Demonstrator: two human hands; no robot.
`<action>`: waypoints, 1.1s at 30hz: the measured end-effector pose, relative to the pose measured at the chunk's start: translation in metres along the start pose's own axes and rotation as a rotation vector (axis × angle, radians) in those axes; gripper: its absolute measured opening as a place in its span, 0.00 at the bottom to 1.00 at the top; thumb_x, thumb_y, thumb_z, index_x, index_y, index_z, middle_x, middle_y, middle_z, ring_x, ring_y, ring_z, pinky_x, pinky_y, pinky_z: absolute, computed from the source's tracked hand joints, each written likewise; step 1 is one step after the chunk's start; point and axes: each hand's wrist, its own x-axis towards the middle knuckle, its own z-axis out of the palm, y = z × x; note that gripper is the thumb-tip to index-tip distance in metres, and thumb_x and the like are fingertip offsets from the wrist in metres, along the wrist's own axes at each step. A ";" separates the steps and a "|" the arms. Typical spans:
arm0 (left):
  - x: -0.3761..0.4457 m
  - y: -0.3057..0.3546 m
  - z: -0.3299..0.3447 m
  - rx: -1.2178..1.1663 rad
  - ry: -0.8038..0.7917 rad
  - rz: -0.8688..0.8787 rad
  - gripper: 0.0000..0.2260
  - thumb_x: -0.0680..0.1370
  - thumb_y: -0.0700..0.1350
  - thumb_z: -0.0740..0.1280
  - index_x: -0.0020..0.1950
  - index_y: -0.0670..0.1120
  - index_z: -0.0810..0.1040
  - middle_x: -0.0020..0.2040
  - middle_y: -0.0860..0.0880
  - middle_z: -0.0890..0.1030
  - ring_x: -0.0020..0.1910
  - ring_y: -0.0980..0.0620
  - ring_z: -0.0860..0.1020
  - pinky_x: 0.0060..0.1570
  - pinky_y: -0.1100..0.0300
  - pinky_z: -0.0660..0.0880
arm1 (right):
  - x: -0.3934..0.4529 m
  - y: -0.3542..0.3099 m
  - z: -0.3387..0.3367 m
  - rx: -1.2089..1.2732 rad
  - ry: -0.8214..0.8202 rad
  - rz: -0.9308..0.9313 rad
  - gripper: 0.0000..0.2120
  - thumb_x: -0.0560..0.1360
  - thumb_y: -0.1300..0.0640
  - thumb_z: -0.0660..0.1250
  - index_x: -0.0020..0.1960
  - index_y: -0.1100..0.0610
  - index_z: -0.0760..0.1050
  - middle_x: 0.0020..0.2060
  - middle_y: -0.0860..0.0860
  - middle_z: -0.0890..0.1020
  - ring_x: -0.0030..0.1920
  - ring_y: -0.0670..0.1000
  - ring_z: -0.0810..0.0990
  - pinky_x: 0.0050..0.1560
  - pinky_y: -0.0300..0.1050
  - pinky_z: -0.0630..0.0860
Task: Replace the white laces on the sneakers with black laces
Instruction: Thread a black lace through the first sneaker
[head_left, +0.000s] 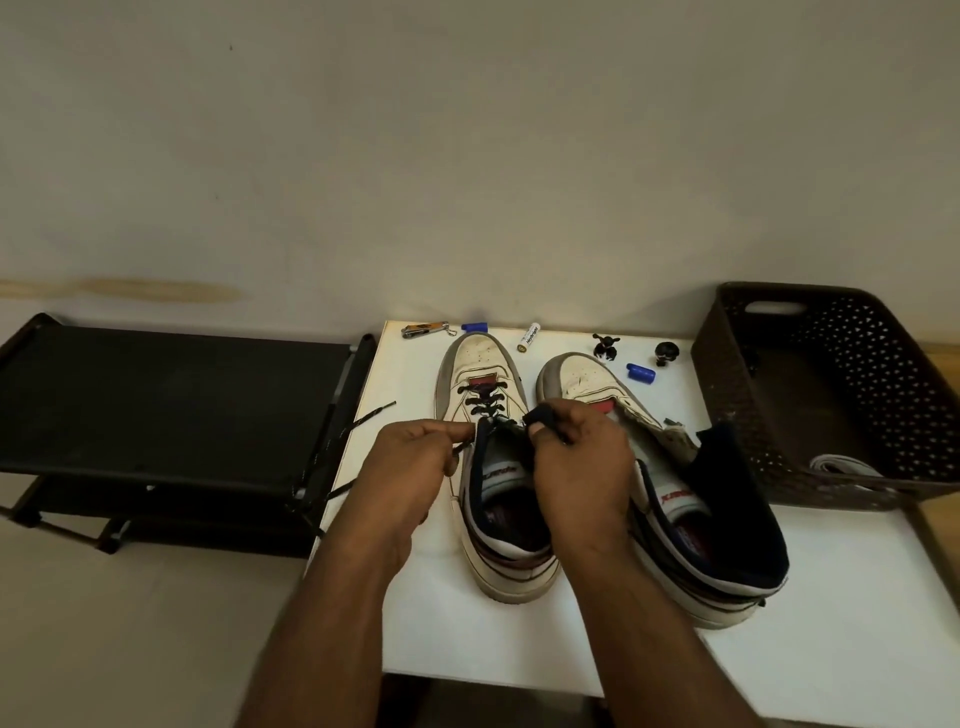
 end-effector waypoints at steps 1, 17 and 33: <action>0.000 0.000 0.001 0.022 0.014 0.014 0.18 0.76 0.32 0.57 0.50 0.49 0.83 0.33 0.52 0.76 0.22 0.58 0.66 0.23 0.62 0.68 | 0.000 0.000 0.001 0.023 0.011 0.008 0.13 0.76 0.61 0.67 0.58 0.51 0.80 0.50 0.46 0.84 0.50 0.46 0.81 0.49 0.39 0.77; 0.006 -0.008 0.002 0.115 -0.035 0.271 0.12 0.78 0.36 0.65 0.47 0.52 0.83 0.44 0.57 0.82 0.46 0.62 0.78 0.40 0.73 0.72 | 0.005 0.001 -0.005 0.046 -0.128 0.006 0.11 0.75 0.60 0.68 0.56 0.50 0.79 0.48 0.46 0.84 0.49 0.46 0.81 0.52 0.46 0.80; 0.005 -0.012 0.004 0.308 -0.072 -0.036 0.30 0.76 0.67 0.55 0.71 0.50 0.71 0.67 0.47 0.76 0.60 0.50 0.74 0.57 0.56 0.70 | 0.003 -0.001 -0.004 0.112 -0.173 -0.022 0.08 0.73 0.60 0.71 0.49 0.50 0.81 0.42 0.44 0.84 0.45 0.45 0.82 0.50 0.46 0.81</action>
